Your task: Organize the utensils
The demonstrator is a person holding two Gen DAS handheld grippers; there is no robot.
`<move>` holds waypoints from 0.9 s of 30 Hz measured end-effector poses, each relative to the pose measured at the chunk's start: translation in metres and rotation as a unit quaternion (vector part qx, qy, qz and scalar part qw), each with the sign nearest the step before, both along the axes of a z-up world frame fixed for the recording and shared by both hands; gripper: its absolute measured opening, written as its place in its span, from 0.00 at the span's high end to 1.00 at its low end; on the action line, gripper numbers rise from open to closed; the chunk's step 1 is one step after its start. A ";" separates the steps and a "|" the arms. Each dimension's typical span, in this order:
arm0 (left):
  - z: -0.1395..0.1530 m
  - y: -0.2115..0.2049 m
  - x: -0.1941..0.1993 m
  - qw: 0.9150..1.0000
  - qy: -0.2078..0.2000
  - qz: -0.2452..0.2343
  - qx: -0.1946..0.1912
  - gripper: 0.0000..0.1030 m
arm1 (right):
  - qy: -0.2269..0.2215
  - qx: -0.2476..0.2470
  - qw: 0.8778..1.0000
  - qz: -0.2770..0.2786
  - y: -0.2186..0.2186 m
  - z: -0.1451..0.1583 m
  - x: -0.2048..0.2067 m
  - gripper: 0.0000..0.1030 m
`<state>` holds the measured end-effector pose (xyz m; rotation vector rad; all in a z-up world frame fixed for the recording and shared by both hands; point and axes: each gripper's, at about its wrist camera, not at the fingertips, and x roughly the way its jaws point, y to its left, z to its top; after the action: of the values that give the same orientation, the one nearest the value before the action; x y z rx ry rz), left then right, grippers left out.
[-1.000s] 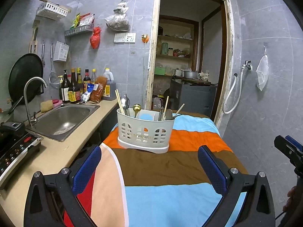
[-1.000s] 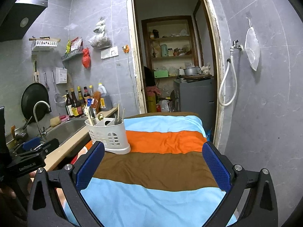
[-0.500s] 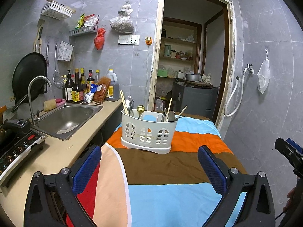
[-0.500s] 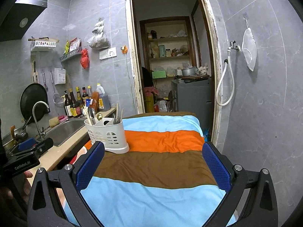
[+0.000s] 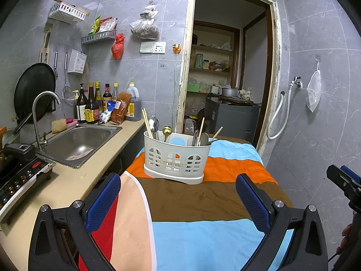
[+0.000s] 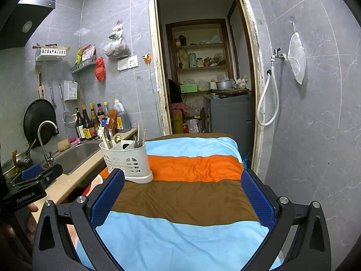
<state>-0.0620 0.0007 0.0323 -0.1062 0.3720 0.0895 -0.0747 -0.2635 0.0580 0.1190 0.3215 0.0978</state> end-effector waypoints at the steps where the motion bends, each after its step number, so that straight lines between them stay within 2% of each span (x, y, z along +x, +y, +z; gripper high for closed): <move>1: 0.000 0.000 0.000 1.000 0.000 0.000 -0.001 0.00 | 0.000 0.000 1.000 0.000 0.000 0.000 0.000 0.01; 27: 0.000 -0.002 0.002 1.000 0.001 0.000 -0.001 0.00 | 0.002 0.000 1.000 0.000 -0.004 0.000 0.005 0.01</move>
<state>-0.0597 -0.0012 0.0327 -0.1083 0.3740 0.0882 -0.0701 -0.2676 0.0575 0.1197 0.3255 0.0980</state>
